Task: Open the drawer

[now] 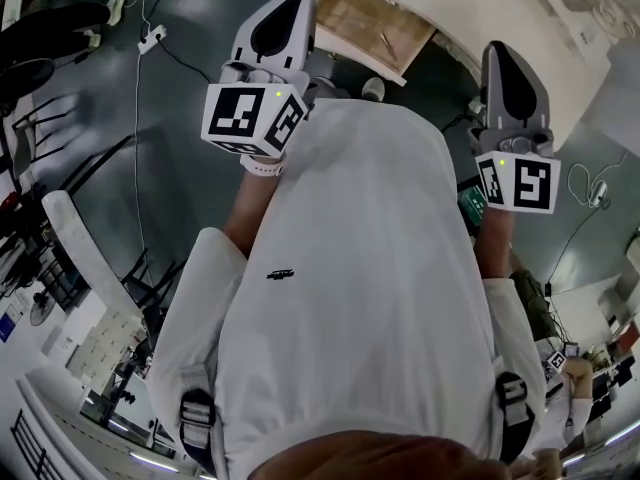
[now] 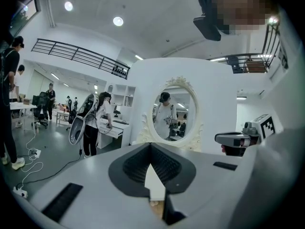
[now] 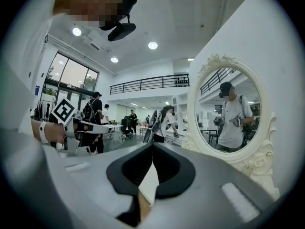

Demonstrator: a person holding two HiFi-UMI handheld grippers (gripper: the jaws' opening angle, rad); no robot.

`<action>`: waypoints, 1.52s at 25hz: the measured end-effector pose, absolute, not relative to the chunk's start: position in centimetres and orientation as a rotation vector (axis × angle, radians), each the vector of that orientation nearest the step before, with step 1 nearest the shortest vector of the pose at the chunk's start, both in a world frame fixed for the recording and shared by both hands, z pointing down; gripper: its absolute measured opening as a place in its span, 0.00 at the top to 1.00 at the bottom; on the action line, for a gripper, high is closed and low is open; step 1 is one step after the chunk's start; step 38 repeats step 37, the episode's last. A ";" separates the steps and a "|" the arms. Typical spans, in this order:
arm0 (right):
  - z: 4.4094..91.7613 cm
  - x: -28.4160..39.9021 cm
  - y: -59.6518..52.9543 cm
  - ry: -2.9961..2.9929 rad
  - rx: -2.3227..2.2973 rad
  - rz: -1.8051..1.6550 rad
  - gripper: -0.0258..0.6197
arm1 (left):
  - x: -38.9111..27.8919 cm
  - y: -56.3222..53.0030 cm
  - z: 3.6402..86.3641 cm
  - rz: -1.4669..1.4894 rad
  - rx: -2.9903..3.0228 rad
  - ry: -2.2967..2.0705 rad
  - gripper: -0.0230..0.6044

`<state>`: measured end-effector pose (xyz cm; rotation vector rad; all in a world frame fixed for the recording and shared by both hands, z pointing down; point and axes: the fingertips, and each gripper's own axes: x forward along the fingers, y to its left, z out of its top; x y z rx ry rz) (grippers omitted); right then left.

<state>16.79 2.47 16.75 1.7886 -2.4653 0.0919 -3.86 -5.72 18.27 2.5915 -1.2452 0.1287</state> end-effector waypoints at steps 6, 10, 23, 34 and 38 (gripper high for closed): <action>16.5 16.1 2.3 -2.511 1.770 0.118 0.94 | -3.5 -5.6 18.4 0.127 2.591 -1.229 0.95; 16.5 16.0 2.1 -2.526 1.739 0.117 0.94 | -3.1 -5.5 18.7 0.138 2.589 -1.212 0.95; 16.3 15.9 1.7 -2.561 1.719 0.155 0.94 | -2.5 -5.6 19.3 0.163 2.586 -1.175 0.95; 16.6 16.9 1.3 -2.546 1.734 0.163 0.94 | -1.5 -5.9 19.7 0.181 2.589 -1.153 0.95; 16.6 17.2 1.1 -2.543 1.738 0.166 0.94 | -1.3 -6.1 19.6 0.182 2.587 -1.150 0.95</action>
